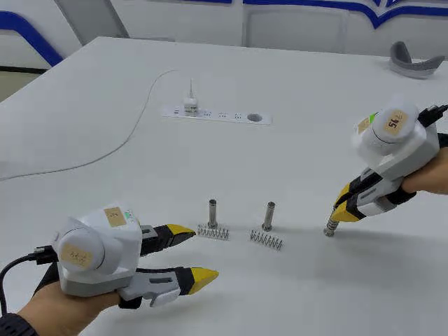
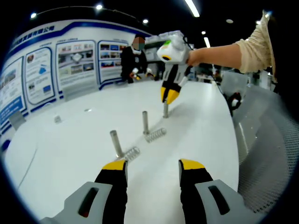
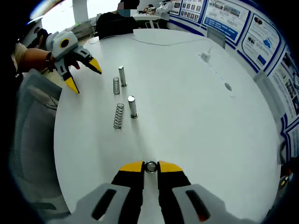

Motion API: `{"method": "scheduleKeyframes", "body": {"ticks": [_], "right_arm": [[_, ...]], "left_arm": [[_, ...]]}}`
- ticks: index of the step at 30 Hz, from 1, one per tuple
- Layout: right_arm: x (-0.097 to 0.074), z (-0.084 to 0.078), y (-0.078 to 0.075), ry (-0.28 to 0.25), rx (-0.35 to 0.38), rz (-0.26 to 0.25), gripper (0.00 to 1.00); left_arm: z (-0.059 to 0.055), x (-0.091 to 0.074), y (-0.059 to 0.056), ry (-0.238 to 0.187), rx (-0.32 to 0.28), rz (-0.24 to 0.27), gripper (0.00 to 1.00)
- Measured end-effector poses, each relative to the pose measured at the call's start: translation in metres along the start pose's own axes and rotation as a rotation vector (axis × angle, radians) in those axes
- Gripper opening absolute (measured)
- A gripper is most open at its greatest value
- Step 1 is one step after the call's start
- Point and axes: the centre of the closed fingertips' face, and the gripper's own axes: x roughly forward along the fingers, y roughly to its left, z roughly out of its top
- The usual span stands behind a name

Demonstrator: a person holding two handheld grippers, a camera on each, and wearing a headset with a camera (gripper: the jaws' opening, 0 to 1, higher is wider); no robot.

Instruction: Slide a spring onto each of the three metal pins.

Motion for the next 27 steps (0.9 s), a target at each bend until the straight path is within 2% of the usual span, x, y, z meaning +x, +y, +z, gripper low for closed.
{"method": "scheduleKeyframes", "body": {"ticks": [11,27], "right_arm": [[0.0092,-0.0062,0.0016,0.014,0.017,0.01,0.12],[0.0106,-0.009,0.0044,-0.005,0.028,0.019,0.17]], "left_arm": [[-0.0003,-0.0003,-0.0001,0.003,0.001,0.0,0.44],[0.0002,0.0,0.0003,0.0,0.0,0.002,0.44]]}}
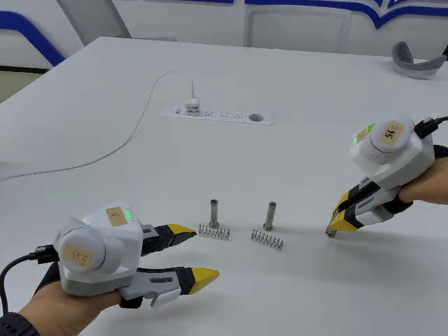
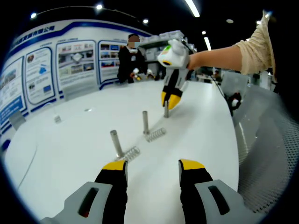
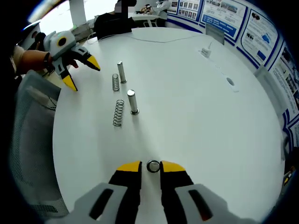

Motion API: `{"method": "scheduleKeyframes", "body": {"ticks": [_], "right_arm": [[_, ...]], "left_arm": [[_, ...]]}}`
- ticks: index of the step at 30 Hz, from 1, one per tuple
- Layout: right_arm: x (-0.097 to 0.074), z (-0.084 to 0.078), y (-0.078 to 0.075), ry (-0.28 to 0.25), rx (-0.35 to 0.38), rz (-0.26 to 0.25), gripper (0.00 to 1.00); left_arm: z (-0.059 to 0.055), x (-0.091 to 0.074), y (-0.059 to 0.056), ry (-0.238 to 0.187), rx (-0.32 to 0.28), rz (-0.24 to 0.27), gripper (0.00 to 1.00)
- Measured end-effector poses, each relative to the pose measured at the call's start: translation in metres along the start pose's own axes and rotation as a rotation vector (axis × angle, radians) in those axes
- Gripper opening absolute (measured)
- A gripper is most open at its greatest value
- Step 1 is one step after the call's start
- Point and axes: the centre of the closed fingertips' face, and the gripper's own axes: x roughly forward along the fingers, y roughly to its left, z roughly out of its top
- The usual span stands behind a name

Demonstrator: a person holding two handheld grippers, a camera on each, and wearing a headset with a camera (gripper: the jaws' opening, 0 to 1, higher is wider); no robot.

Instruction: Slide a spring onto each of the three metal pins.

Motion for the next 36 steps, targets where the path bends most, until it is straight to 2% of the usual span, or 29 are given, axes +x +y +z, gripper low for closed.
{"method": "scheduleKeyframes", "body": {"ticks": [8,14,18,24,36], "right_arm": [[-0.006,0.002,0.001,-0.017,-0.02,-0.022,0.23],[-0.012,0.014,0.003,-0.043,-0.061,-0.05,0.24],[-0.014,0.026,0.009,-0.062,-0.08,-0.049,0.24],[-0.004,0.036,0.02,-0.069,-0.104,-0.032,0.24],[0.022,0.05,0.041,-0.086,-0.103,0.006,0.22]], "left_arm": [[0.0,0.0,0.0,0.0,0.001,-0.001,0.44],[0.001,0.001,-0.001,-0.001,0.003,-0.003,0.44],[0.001,0.001,-0.001,-0.002,0.004,-0.004,0.44],[0.002,0.0,-0.001,-0.003,0.005,-0.002,0.44],[0.002,0.0,-0.001,-0.002,0.006,-0.002,0.43]]}}
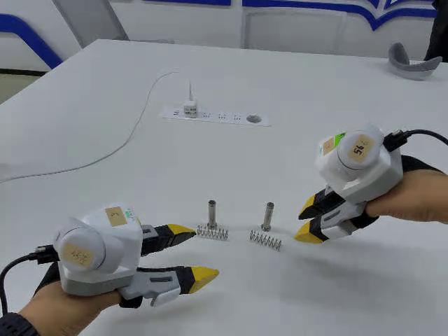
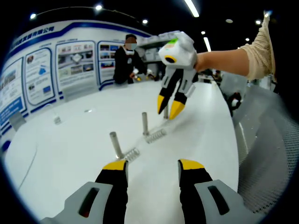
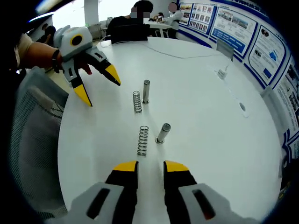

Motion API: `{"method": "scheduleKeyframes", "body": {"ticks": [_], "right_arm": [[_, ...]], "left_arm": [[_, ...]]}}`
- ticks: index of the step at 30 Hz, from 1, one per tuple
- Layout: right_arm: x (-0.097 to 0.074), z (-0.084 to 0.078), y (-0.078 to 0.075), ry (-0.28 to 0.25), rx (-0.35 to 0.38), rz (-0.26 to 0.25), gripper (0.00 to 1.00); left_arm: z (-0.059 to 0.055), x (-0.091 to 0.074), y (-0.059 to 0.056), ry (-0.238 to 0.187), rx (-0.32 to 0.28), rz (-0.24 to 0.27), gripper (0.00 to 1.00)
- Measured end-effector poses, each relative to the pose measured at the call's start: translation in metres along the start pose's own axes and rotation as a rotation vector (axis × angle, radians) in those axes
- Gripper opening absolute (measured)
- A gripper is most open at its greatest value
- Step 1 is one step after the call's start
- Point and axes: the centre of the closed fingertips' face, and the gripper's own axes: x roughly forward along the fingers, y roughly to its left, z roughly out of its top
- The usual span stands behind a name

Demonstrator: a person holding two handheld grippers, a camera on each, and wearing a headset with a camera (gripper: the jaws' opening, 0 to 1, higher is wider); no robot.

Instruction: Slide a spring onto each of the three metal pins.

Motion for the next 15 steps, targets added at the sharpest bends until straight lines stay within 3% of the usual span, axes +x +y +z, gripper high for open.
{"method": "scheduleKeyframes", "body": {"ticks": [15], "right_arm": [[0.026,0.005,0.014,-0.011,0.043,0.015,0.19]], "left_arm": [[-0.001,0.001,-0.002,0.002,0.001,-0.007,0.42]]}}
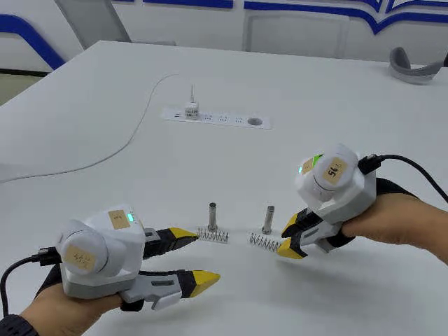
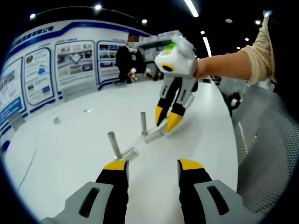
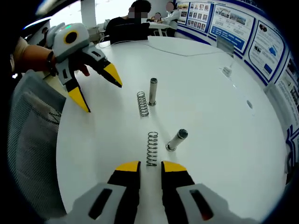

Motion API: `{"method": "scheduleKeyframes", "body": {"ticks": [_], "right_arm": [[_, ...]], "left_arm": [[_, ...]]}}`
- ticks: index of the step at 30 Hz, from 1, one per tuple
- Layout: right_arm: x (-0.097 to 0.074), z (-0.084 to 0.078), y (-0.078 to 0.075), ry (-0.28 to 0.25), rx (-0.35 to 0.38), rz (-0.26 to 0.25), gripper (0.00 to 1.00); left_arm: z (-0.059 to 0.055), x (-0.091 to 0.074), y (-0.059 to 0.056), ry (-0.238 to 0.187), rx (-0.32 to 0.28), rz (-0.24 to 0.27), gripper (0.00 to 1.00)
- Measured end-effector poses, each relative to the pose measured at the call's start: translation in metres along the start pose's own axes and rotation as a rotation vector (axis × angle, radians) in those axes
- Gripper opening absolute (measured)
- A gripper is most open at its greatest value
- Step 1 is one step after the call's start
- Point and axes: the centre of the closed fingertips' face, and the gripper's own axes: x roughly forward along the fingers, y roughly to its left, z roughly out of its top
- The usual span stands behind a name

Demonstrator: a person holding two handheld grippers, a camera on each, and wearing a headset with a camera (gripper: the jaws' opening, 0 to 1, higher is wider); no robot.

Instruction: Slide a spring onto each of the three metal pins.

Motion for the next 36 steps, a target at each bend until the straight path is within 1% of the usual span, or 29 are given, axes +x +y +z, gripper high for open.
{"method": "scheduleKeyframes", "body": {"ticks": [7,16,19,22,25,30,36], "right_arm": [[0.01,-0.003,0.001,0.014,0.012,-0.003,0.17],[0.015,-0.004,0.0,0.025,0.039,0.008,0.14],[0.015,-0.004,0.001,0.022,0.053,0.012,0.13],[0.015,-0.003,0.001,0.021,0.049,0.016,0.12],[0.014,-0.004,0.003,0.024,0.041,0.018,0.12],[0.006,-0.001,0.01,0.017,0.023,0.031,0.12],[-0.009,0.008,0.02,0.008,-0.04,0.046,0.12]], "left_arm": [[0.0,0.0,-0.001,0.002,0.004,-0.003,0.42],[0.001,0.0,-0.001,0.002,0.004,-0.003,0.42],[0.001,0.0,-0.002,0.003,0.005,-0.003,0.42],[0.001,0.001,-0.002,0.002,0.007,-0.004,0.42],[0.002,0.002,-0.003,0.002,0.011,-0.008,0.41],[0.002,0.004,-0.006,0.004,0.017,-0.018,0.41],[0.006,0.008,-0.009,0.003,0.027,-0.034,0.4]]}}
